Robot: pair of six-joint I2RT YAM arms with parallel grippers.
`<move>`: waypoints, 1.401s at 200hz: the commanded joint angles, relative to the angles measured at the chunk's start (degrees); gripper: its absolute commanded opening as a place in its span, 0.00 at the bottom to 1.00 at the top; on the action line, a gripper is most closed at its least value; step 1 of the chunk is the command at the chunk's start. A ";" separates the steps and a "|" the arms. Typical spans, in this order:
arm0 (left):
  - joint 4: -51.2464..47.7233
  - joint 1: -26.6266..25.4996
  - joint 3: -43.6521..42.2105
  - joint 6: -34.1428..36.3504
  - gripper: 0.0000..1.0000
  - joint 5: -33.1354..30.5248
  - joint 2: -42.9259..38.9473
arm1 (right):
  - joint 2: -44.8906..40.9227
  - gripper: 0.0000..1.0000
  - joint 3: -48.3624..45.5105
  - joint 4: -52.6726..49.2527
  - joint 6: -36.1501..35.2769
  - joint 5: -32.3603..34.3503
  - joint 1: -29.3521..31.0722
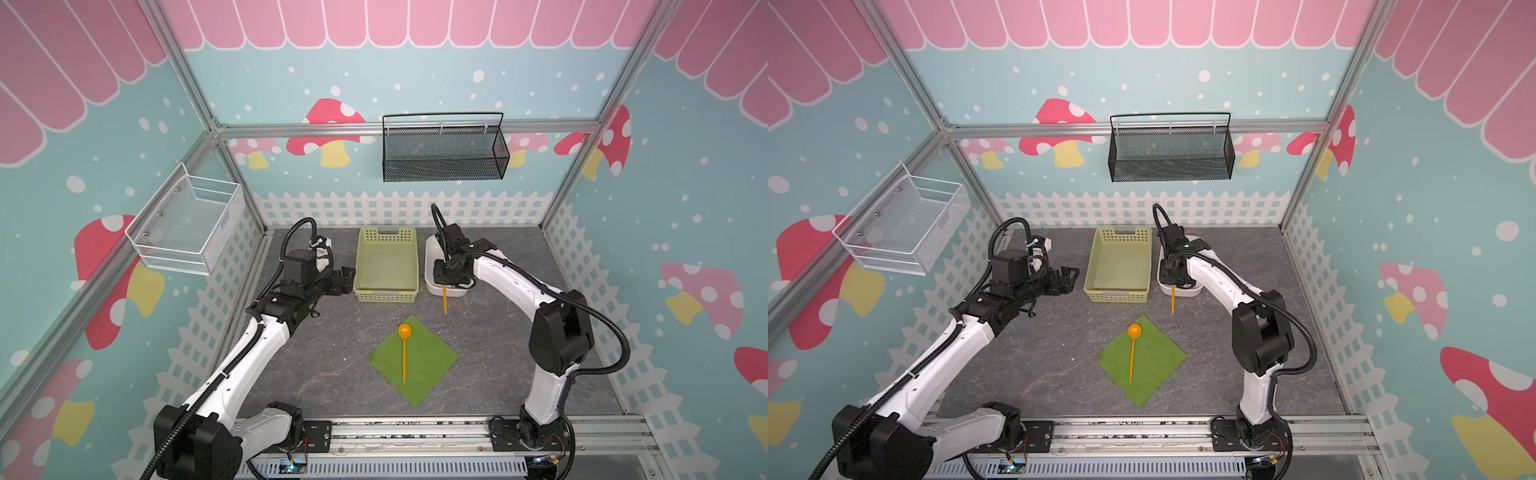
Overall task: Place the utensils on the paper napkin and roll it up
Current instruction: 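Lift the orange fork out of the tub with the right gripper, then carry the fork over the napkin beside the spoon with the right gripper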
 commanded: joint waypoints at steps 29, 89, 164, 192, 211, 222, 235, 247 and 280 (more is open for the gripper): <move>-0.38 -1.59 -0.38 0.77 0.89 -0.68 -0.44 | -6.31 0.09 -8.52 3.63 4.93 -0.32 3.52; -1.95 -2.78 0.06 1.71 0.90 -3.92 -2.59 | -12.55 0.09 -19.88 8.79 9.90 -2.33 8.13; -6.72 -3.13 1.07 1.81 0.90 -3.71 -6.13 | -18.94 0.09 -31.89 13.75 17.86 -4.97 13.87; -6.54 -3.16 -0.56 2.85 0.90 -5.03 -8.02 | -19.29 0.09 -34.41 15.92 20.04 -6.04 15.74; -6.50 -3.10 -1.20 2.87 0.91 -5.83 -8.85 | -18.41 0.09 -35.02 16.99 20.62 -6.96 16.58; -6.42 -3.10 -1.53 2.77 0.91 -5.74 -9.45 | -17.81 0.09 -34.85 17.13 20.71 -6.94 16.93; -6.41 -3.10 -2.01 2.79 0.91 -6.20 -10.00 | -17.10 0.09 -34.59 17.13 20.80 -6.77 17.21; -6.32 -3.10 -2.26 2.70 0.92 -6.60 -10.34 | -16.30 0.09 -34.36 17.34 20.89 -6.67 17.38; -6.32 -2.58 -2.29 2.53 0.92 -6.75 -10.66 | -14.57 0.09 -33.66 18.09 20.93 -7.19 17.74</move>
